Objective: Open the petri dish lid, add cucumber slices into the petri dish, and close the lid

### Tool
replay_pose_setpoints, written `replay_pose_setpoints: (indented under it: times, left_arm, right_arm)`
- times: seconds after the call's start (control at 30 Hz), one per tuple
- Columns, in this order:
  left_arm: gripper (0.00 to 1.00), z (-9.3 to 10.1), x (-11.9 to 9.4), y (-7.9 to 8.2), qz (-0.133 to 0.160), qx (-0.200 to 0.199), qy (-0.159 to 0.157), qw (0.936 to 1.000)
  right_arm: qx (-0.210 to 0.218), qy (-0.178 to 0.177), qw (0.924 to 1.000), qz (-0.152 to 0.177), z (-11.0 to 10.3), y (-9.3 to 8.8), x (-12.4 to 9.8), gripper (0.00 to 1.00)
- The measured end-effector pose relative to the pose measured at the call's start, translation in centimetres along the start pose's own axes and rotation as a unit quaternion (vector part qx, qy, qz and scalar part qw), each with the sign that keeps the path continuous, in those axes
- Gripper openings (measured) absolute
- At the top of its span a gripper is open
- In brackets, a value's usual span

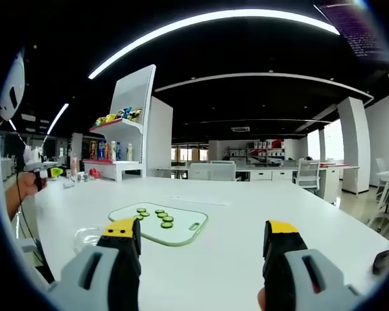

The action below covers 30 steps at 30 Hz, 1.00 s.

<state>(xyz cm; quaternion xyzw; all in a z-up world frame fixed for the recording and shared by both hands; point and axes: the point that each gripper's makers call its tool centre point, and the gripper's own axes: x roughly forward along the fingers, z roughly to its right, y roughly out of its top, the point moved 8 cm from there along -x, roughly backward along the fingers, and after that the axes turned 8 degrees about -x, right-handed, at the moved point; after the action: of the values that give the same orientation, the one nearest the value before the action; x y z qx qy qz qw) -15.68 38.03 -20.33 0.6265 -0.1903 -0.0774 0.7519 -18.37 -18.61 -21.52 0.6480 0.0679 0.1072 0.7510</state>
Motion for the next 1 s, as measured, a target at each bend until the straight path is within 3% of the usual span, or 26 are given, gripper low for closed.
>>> replay_pose_setpoints:
  times: [0.47,0.63,1.0]
  left_arm:
    - [0.75,0.1,0.0,0.7,0.001,0.009,-0.012,0.9999]
    - [0.75,-0.4,-0.5,1.2,0.011,0.004,-0.007,0.9999]
    - [0.77,0.0,-0.8,0.9,0.001,0.007,-0.016,0.9998]
  right_arm:
    - [0.000,-0.001,1.0000,0.008,0.7,0.4,-0.7,0.76]
    - [0.011,0.014,0.9998,0.012,0.4,0.6,-0.9,0.76]
    - [-0.004,0.022,0.9997,0.013,0.3,1.1,-1.2,0.76]
